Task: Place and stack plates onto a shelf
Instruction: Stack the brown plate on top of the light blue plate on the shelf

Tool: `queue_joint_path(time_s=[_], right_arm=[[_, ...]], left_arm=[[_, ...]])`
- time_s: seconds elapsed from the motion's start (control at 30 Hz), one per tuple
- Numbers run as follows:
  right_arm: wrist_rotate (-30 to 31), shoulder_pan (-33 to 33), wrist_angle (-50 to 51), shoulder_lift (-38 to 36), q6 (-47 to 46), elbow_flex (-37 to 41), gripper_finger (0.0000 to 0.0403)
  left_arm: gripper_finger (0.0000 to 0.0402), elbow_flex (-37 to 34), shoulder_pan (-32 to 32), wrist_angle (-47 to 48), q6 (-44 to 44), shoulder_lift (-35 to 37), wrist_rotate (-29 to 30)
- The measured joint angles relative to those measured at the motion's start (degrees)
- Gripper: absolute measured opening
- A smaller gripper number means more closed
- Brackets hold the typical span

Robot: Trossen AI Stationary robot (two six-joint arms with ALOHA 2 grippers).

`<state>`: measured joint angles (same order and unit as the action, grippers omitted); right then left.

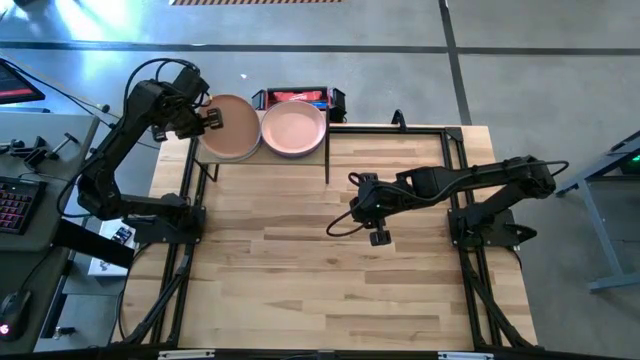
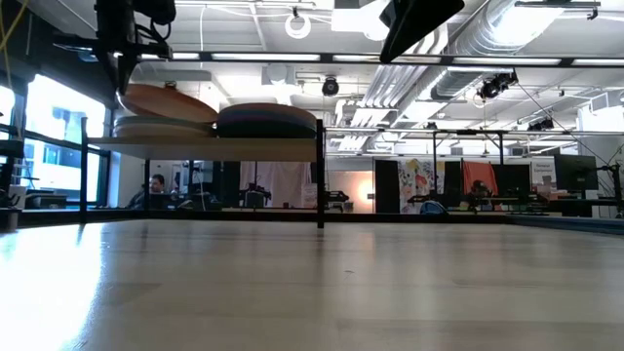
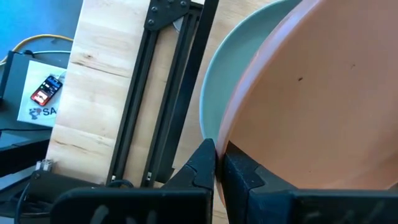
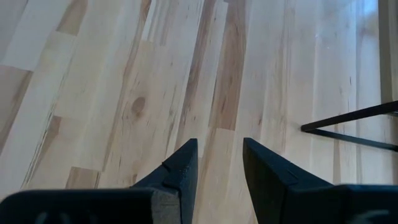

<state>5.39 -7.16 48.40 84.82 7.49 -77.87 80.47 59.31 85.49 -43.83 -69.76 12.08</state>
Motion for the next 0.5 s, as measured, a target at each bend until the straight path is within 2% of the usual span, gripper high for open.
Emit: queue_joint_path(time_s=[0.5], right_arm=[[0.0,0.0,0.0,0.0,0.0,0.0,0.0106]], left_arm=[[0.0075,0.0,0.0,-0.1,3.6,0.0,-1.5]])
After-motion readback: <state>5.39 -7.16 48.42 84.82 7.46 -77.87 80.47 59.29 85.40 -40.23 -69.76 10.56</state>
